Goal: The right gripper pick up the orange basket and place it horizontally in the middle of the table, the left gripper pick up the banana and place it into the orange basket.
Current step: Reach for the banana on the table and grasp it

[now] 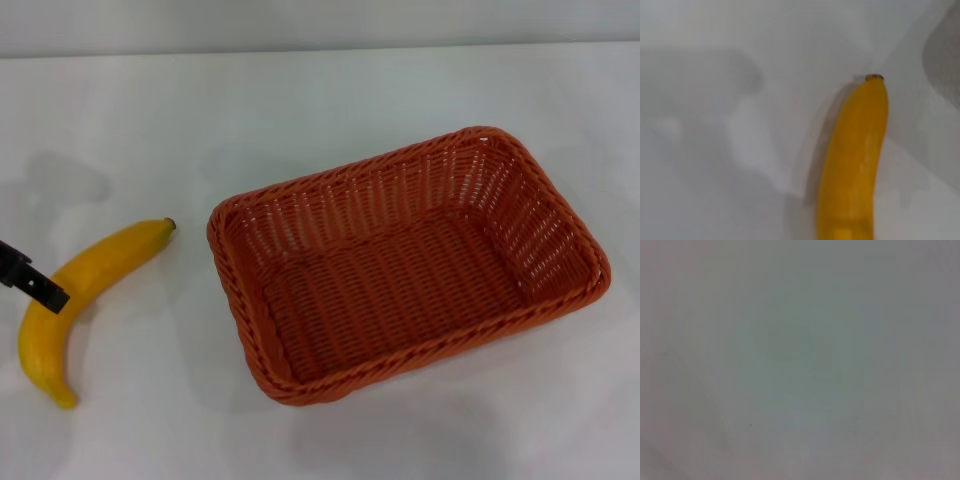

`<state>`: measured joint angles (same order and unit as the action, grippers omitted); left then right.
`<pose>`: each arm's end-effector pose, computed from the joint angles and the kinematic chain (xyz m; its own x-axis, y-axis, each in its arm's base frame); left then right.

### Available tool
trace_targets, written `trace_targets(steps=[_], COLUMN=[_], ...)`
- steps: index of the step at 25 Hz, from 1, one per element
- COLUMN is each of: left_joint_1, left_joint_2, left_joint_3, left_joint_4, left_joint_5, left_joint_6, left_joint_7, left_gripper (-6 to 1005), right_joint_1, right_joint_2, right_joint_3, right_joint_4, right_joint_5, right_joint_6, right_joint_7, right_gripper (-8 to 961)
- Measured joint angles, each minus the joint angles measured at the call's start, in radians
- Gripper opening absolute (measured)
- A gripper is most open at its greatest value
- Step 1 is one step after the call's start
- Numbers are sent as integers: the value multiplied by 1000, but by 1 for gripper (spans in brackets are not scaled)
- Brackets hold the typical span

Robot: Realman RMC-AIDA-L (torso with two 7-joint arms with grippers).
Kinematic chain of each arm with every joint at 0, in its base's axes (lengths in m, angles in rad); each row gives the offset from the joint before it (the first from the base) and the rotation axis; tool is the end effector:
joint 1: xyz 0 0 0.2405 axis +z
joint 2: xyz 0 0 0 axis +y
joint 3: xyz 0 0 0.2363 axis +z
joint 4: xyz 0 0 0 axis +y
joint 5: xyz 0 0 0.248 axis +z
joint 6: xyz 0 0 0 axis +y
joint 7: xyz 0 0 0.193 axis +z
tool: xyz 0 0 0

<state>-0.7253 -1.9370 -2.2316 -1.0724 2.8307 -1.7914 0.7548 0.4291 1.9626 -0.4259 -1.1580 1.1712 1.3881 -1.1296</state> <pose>-0.2741 0.3905 0.0763 0.4661 0.8497 -0.2466 0.7001 -0.5246 -0.4844 0.2927 0.4134 0.2076 0.5639 -0.3548 -0.7458 -0.8177 -0.3662 -0.4441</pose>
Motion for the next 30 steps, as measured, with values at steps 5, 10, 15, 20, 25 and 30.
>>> trace_targets(steps=[5,10,15,20,25,30], left_joint_1=[12,22,28,39,41,34], left_joint_2=[-2,-8,-13,-20,-32,-39], left_joint_3=[49,74,87,92,92,99], left_joint_4=[9,23,60,63,67,94], left_joint_5=[0,1,1,1,1,1], left_joint_6=[54,101,140,191,228,246], left_joint_7=[3,5,15,21,22,22], left_gripper=[839,838,837,836,835,834], right_joint_1=[-2,-5,-3,-2,-1,-1], right_joint_2=[4,13,18,17,15,14], right_joint_3=[-1,-1,-14,-42,-53,-54], right_joint_4=[4,5,5,5,5,5], right_joint_5=[-2,-2,-2,-2,-3,-4], right_joint_6=[2,5,7,5,-2,-3], right_joint_7=[18,25,40,53,67,69], right_gripper=[744,745,745,745,745,745])
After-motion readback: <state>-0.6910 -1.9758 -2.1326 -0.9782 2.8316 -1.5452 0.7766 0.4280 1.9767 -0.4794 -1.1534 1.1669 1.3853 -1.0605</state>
